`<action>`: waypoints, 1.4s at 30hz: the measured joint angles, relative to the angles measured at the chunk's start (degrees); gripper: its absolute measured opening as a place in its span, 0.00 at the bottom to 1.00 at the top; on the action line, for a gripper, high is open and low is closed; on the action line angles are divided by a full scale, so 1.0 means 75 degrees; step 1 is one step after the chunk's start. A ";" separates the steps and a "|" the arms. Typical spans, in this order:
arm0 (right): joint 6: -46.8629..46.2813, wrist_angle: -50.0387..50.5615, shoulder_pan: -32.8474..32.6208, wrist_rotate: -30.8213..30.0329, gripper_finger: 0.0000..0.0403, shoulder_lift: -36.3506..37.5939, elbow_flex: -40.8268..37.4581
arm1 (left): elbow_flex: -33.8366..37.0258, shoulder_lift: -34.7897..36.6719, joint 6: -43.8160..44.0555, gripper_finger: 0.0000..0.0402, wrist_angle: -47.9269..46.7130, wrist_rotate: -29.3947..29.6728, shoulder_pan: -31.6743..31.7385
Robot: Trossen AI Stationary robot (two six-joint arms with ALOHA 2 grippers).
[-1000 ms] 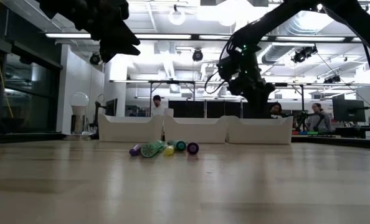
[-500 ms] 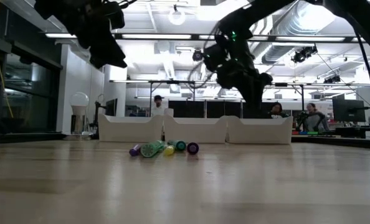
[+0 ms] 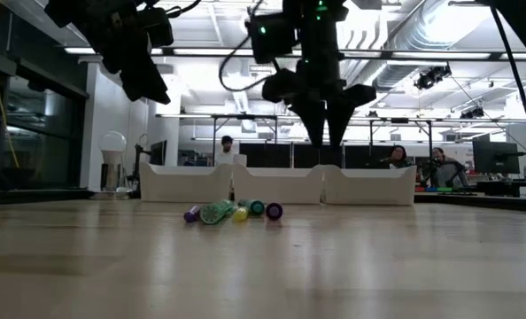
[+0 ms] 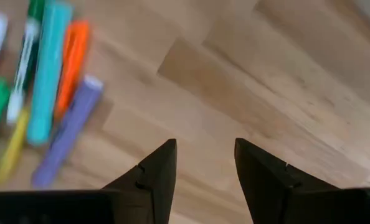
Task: Pick & Place Markers
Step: Put the violet highlighter pen into the left white bin
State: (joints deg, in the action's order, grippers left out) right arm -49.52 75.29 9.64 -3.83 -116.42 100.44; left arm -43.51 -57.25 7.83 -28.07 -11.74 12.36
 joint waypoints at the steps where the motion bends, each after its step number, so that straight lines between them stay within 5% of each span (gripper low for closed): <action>1: -0.0441 -0.0092 -0.0161 -0.0267 0.38 0.0000 0.0000 | 0.0000 0.0000 0.0023 0.36 -0.0022 -0.0019 -0.0003; 14: -0.3438 -0.1446 -0.1977 -0.1197 0.38 -0.0030 0.0000 | 0.0000 0.0000 0.0261 0.36 -0.0111 -0.0105 -0.0003; 42: -0.4220 -0.2739 -0.2155 -0.0578 0.38 -0.1682 -0.0003 | 0.0000 0.0000 -0.0867 0.36 -0.0326 -0.0370 -0.0003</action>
State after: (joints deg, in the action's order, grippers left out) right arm -81.17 54.75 -6.52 -8.16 -129.04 100.42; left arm -43.51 -57.25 1.33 -30.52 -14.51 12.34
